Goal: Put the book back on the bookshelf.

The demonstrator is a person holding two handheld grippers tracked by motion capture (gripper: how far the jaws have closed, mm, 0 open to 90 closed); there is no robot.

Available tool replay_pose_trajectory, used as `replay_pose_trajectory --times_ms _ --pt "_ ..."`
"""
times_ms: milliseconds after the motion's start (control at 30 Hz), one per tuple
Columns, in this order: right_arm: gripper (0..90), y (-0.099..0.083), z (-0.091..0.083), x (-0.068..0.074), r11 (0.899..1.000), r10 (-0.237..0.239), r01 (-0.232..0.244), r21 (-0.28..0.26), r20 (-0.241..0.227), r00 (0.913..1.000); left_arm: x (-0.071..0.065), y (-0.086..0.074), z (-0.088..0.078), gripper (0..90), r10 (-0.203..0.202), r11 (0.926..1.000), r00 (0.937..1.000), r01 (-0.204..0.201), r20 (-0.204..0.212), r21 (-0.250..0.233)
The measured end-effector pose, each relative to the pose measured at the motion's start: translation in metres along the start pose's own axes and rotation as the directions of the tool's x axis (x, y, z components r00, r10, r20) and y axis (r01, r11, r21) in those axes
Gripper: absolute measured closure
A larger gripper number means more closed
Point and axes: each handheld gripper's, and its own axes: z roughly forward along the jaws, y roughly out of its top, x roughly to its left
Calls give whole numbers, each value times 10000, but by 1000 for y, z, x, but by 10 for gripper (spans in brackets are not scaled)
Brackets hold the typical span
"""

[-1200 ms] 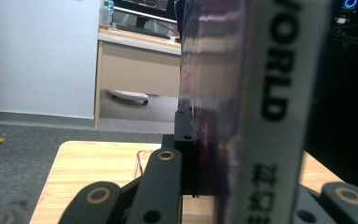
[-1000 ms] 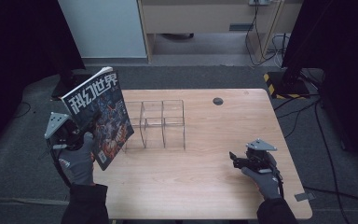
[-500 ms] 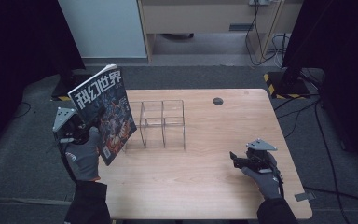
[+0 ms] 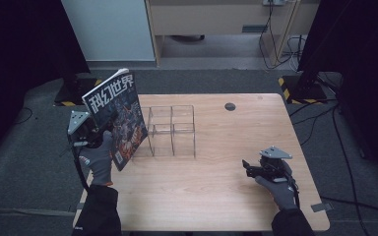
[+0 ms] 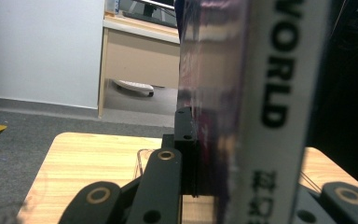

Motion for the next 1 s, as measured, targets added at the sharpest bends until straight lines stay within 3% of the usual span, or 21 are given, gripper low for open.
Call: replay_pose_trajectory --times_ms 333,667,1000 --pt "159 0 1 0 10000 -23 23 11 2 10000 2 -10 16 816 91 10000 9994 -90 -321 26" --pt "160 0 0 0 10000 -31 31 -31 -13 10000 1 -20 25 815 -173 9998 9982 168 -568 -91" --pt "161 0 0 1 10000 -48 48 -23 -25 10000 -7 -35 36 814 -53 10000 9990 52 -439 -30"
